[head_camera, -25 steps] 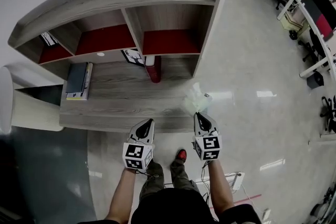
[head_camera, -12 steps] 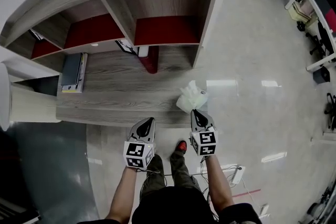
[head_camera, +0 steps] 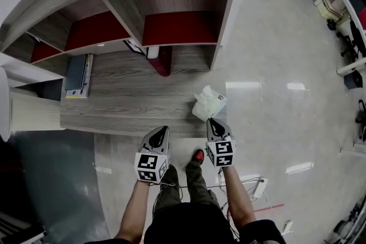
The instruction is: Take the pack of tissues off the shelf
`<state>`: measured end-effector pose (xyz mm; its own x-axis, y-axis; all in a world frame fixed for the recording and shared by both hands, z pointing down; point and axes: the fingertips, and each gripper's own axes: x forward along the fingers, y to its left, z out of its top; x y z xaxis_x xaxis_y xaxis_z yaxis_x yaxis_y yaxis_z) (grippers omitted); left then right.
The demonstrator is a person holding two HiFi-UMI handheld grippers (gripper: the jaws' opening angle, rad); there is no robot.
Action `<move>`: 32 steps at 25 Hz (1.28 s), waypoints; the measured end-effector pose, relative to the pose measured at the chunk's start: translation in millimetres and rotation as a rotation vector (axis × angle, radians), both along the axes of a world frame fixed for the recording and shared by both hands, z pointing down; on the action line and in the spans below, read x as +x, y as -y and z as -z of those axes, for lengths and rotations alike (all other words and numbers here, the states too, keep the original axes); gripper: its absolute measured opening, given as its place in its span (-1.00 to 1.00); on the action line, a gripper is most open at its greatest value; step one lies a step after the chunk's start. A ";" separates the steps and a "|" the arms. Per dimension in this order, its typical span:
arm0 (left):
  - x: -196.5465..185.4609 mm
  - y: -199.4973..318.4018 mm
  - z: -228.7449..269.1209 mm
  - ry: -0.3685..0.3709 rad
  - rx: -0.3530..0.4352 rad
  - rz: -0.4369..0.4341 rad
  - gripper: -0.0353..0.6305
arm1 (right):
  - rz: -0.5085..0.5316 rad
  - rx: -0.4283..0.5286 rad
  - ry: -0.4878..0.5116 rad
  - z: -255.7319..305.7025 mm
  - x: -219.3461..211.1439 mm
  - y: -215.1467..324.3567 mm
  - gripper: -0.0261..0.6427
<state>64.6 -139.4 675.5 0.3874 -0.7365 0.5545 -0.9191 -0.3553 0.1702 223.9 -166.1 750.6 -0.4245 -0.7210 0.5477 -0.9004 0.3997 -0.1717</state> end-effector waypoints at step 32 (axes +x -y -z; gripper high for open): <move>-0.3 -24.2 -14.7 -0.010 -0.036 -0.009 -0.88 | -0.029 -0.067 0.028 -36.5 1.3 -20.5 -0.35</move>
<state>64.3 -115.2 690.2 0.3996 -0.7125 0.5768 -0.9141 -0.3567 0.1927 225.3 -145.6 787.2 -0.4198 -0.6955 0.5832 -0.9059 0.3603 -0.2225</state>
